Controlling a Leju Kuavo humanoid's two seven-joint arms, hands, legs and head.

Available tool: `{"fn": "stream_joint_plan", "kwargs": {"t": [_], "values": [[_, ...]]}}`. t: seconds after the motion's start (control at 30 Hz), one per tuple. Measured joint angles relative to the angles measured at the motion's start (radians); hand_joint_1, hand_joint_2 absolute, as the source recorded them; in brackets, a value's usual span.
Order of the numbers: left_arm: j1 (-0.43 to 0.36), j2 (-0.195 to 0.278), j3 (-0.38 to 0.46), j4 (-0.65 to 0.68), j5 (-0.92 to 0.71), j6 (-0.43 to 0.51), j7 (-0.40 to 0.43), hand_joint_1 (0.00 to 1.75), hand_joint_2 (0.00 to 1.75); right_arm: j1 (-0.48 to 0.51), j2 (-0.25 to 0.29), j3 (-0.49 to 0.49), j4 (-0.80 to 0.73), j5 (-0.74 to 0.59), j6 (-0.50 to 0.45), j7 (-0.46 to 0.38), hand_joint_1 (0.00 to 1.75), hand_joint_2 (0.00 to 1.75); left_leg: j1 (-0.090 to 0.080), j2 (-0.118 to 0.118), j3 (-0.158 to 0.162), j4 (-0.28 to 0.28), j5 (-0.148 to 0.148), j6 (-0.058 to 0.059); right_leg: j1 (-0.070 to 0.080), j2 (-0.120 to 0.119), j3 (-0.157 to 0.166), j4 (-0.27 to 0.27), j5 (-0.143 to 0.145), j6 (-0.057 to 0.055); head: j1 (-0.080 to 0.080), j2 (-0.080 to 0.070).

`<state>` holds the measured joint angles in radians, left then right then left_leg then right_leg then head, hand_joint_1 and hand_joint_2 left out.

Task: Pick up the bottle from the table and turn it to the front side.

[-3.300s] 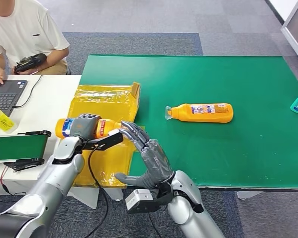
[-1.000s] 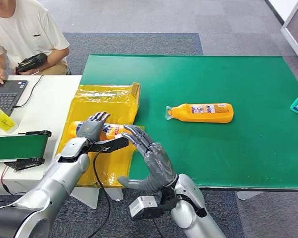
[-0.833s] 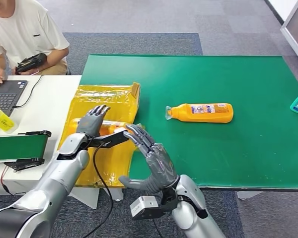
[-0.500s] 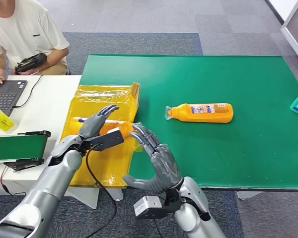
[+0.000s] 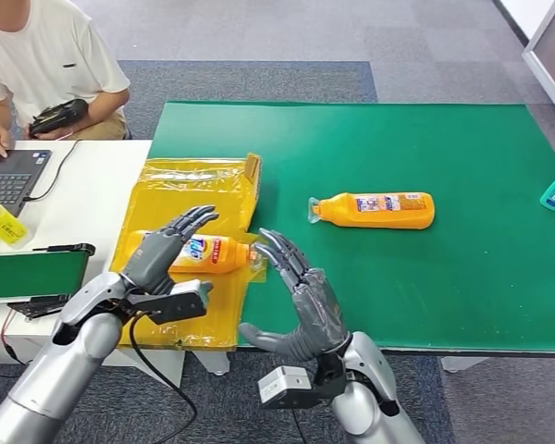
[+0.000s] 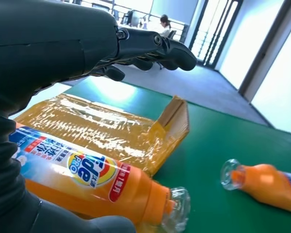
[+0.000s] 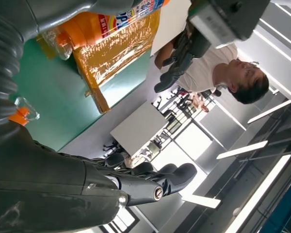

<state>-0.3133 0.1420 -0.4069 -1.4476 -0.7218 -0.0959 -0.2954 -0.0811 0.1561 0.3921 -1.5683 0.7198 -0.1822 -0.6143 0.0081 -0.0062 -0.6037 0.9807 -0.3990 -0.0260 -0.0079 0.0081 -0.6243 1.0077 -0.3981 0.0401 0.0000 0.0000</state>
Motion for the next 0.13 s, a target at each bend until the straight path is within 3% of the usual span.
{"fn": "stream_joint_plan", "kwargs": {"t": [0.13], "values": [[0.056,0.026,-0.009,-0.103,0.066,0.036,-0.018,0.0,1.75,0.007,-0.002,-0.004,-0.016,0.008,-0.004,0.009,0.0,1.75,0.0,0.0,0.0,0.0,0.0,0.0,0.0,0.0,0.0,0.0,-0.001,0.0,0.0,0.0]]}}
